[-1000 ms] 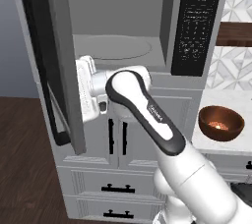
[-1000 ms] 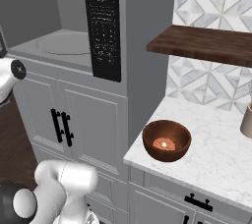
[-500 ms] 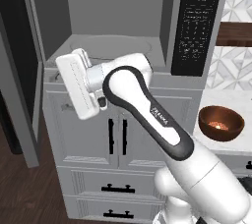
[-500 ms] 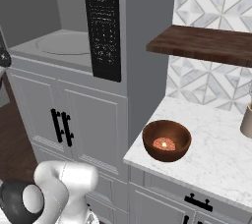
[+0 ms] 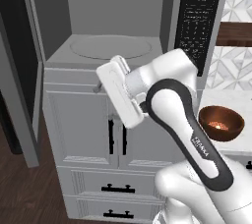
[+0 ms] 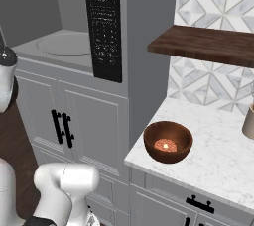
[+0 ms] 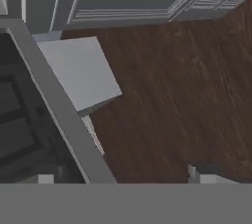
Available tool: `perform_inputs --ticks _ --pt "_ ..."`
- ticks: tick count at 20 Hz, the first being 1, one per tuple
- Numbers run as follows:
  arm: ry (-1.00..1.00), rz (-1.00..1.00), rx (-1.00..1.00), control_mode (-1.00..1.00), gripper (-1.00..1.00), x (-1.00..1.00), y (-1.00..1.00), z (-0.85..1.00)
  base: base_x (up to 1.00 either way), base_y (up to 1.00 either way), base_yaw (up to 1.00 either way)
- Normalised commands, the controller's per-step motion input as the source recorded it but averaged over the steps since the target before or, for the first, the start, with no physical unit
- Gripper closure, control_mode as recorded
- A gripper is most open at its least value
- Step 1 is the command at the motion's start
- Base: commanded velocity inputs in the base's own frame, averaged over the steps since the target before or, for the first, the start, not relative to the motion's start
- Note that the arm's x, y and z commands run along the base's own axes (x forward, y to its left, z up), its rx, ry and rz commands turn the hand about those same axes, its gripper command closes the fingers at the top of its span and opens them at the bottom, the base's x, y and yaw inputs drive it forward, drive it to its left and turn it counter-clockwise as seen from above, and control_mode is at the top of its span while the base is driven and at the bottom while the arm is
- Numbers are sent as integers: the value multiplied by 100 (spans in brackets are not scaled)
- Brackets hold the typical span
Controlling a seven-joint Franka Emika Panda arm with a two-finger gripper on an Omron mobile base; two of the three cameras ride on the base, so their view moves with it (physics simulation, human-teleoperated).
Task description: Open the microwave, place the bowl with waffle inside the microwave, then close the microwave door and turn it on.
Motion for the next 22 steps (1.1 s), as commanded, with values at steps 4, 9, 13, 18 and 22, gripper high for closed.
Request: perform_inputs --ticks 4,9,13,18,22 --pt "25 -16 -47 -100 -100 -6 -100 0 0 0 0" --pt "8 -2 -47 -100 -100 -49 -100 -12 0 0 0" --pt "-7 0 -34 -100 -100 -79 -100 -50 0 0 0" --pt "-34 1 3 -100 -100 -69 -100 -52 0 0 0" --pt "-28 2 14 -100 -100 -36 -100 -22 0 0 0"
